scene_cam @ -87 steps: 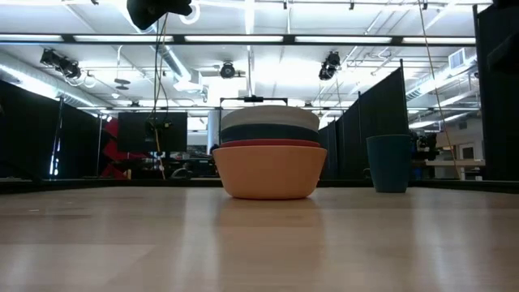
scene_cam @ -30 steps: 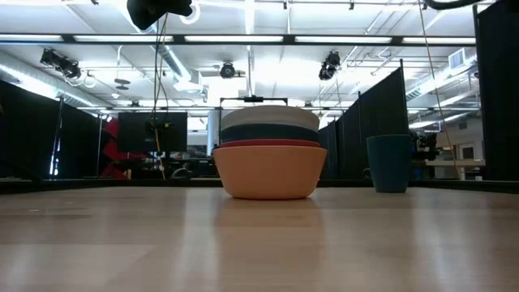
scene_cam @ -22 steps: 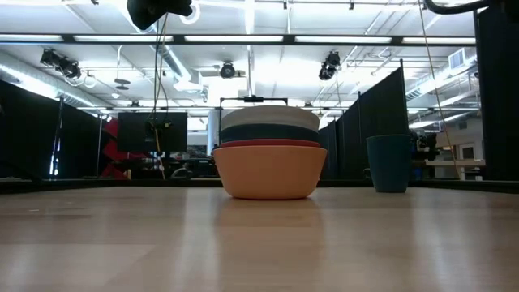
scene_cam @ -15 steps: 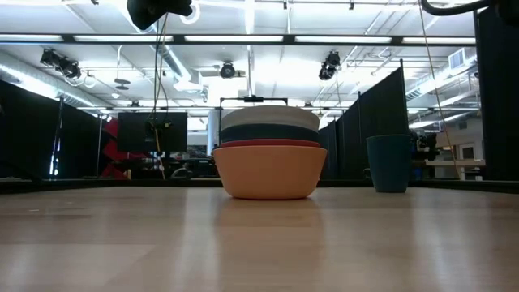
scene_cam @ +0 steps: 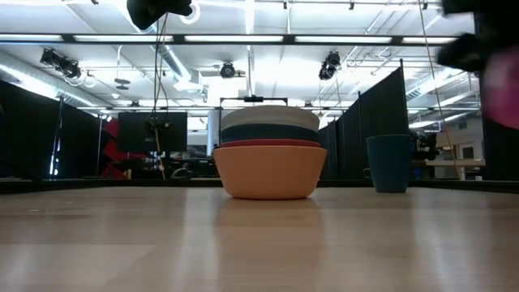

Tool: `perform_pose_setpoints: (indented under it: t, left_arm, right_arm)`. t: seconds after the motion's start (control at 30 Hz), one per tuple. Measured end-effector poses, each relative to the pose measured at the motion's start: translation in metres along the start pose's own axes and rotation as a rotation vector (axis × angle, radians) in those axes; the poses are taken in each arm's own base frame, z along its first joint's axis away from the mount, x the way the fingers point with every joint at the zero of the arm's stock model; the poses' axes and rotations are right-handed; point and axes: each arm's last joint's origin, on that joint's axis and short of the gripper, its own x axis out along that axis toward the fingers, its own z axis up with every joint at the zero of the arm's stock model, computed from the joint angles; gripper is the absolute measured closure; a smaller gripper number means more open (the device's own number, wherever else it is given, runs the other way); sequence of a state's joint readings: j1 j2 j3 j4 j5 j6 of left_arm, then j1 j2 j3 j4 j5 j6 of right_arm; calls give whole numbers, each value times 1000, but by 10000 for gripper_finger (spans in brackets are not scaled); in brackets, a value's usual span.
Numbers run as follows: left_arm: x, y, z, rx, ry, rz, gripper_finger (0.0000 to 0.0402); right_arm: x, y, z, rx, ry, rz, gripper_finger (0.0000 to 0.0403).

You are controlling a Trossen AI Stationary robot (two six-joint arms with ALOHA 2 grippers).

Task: Nest bowls inside each other
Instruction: Stack the red bowl on top of the white bowl

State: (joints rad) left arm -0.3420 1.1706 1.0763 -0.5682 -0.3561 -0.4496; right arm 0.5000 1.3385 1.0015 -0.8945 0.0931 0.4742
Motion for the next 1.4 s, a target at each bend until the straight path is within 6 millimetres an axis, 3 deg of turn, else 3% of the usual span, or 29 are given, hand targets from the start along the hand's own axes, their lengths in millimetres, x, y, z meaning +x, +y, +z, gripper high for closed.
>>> perform_pose_setpoints:
  t: [0.23, 0.4, 0.67, 1.23, 1.4]
  left_arm:
    - [0, 0, 0, 0, 0, 0, 344]
    - [0, 0, 0, -12, 0, 0, 344]
    - [0, 0, 0, -29, 3, 1, 344]
    - [0, 0, -1, -51, 10, 5, 344]
    - [0, 1, -2, -49, 14, 7, 344]
  right_arm:
    - [-54, -50, 24, 81, -255, -122, 403]
    - [-87, -85, 53, 149, -376, -85, 403]
    - [-116, -134, 88, 201, -461, -13, 403]
    - [-43, -185, 135, 209, -273, 31, 403]
    - [-23, -191, 144, 191, -266, 21, 403]
